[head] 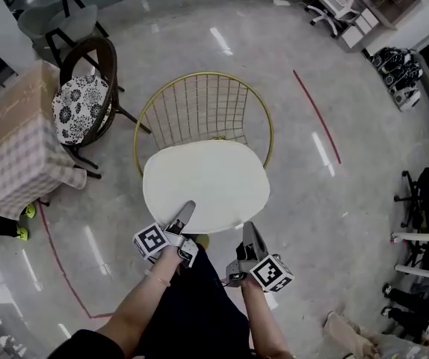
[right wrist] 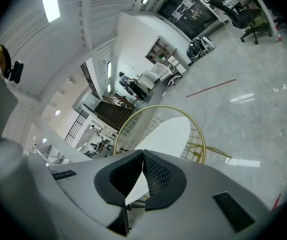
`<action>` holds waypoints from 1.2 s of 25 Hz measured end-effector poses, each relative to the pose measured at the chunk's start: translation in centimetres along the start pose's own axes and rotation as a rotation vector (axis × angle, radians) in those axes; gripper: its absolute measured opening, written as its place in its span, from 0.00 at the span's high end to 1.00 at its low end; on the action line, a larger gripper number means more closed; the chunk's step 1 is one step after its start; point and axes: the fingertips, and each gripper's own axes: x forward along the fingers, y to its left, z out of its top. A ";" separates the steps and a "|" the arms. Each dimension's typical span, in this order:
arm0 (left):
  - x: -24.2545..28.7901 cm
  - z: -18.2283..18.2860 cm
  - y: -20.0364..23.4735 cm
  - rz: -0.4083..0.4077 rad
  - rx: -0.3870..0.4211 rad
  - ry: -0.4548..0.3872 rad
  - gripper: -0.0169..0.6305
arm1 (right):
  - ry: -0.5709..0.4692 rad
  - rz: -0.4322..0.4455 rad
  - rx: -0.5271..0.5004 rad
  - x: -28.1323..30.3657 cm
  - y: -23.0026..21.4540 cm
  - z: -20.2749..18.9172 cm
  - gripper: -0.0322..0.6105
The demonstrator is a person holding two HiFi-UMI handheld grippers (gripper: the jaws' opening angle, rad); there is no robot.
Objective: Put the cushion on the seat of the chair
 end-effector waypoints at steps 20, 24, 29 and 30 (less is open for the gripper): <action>9.0 3.4 7.1 -0.055 0.023 -0.031 0.86 | 0.056 0.034 -0.003 9.9 -5.5 -0.3 0.96; 10.3 3.7 8.4 -0.080 0.032 -0.019 0.86 | 0.052 0.041 0.009 11.4 -6.5 -1.6 0.96; 11.4 3.8 10.8 -0.096 -0.001 -0.045 0.86 | 0.064 0.014 0.045 12.0 -8.2 -3.6 0.96; 11.4 3.6 11.1 -0.100 -0.010 -0.051 0.86 | 0.065 0.009 0.050 11.9 -8.6 -3.8 0.96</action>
